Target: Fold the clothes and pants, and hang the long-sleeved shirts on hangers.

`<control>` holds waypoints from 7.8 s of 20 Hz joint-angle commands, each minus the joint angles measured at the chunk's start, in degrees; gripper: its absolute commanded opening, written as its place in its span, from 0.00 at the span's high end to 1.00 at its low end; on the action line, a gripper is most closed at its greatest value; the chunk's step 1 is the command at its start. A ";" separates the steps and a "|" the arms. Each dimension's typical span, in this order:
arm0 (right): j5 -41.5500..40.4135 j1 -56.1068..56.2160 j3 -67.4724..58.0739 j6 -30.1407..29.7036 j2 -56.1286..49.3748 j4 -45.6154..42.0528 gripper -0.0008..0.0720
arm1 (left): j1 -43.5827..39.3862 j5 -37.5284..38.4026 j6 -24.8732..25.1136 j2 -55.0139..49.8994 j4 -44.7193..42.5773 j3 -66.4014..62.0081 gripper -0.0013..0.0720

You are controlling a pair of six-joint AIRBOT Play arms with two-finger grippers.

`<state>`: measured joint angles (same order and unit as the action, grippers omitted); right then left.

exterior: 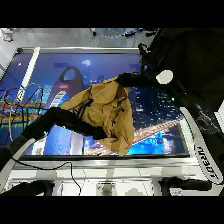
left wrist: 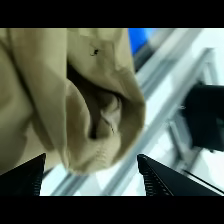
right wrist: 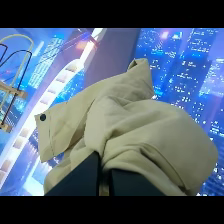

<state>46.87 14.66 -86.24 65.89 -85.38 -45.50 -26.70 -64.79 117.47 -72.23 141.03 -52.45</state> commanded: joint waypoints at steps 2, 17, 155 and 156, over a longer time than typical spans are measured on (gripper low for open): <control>0.07 -0.02 0.00 0.04 -0.04 0.07 0.94 | -4.74 7.21 -10.67 -0.04 -10.14 0.61 0.11; 2.64 -1.09 -0.46 -1.03 7.67 0.31 0.95 | 6.47 0.24 -6.43 8.83 -10.93 -2.99 0.94; 10.67 18.93 -32.83 -8.11 29.46 -22.75 0.95 | 23.12 -3.80 9.81 21.05 -36.65 -70.86 0.93; 12.48 18.91 -31.41 -5.03 29.35 -25.66 0.95 | 23.12 -6.08 9.18 20.94 -36.65 -70.58 0.94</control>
<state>54.63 33.58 -118.34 55.53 -57.19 -67.68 -3.60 -67.83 126.10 -51.96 130.45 -120.77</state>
